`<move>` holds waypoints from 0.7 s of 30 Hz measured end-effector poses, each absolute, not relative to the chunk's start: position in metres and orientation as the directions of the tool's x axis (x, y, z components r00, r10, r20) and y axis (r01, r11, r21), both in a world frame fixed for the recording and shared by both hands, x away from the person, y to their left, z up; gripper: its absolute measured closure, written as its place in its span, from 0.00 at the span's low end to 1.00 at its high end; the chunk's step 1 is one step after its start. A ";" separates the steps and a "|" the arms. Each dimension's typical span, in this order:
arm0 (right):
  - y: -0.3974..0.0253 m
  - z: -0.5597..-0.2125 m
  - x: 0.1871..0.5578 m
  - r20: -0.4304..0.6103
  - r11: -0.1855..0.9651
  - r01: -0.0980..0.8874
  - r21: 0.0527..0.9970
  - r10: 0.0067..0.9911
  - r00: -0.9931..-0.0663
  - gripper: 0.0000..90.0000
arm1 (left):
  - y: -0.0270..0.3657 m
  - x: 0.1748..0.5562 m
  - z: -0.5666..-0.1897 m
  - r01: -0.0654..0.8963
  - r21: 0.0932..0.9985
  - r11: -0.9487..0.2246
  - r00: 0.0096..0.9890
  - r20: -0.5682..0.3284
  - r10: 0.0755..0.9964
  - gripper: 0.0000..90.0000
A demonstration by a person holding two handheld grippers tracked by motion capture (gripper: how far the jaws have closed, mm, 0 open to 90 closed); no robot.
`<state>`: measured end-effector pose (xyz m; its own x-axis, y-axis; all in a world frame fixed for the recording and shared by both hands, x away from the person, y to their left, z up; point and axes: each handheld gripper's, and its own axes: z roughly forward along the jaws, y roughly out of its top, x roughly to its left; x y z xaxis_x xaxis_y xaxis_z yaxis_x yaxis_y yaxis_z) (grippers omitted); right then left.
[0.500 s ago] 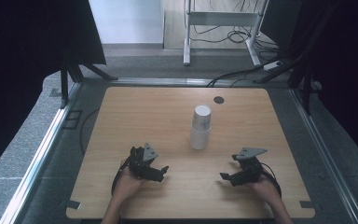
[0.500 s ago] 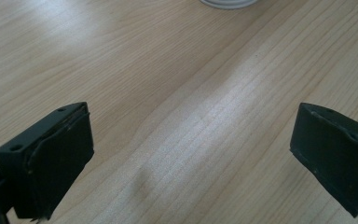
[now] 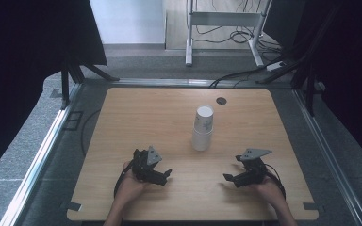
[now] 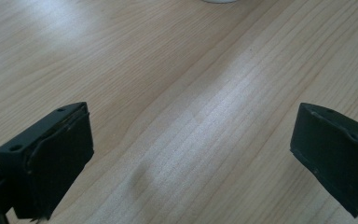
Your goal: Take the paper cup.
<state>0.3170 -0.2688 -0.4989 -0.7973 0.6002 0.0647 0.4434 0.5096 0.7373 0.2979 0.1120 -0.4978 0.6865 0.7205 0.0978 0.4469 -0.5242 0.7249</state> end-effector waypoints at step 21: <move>-0.270 -0.483 0.318 0.066 0.487 0.425 0.763 0.595 -0.801 0.06 | 0.111 0.298 -0.489 0.420 0.737 -0.530 0.694 0.116 0.710 0.00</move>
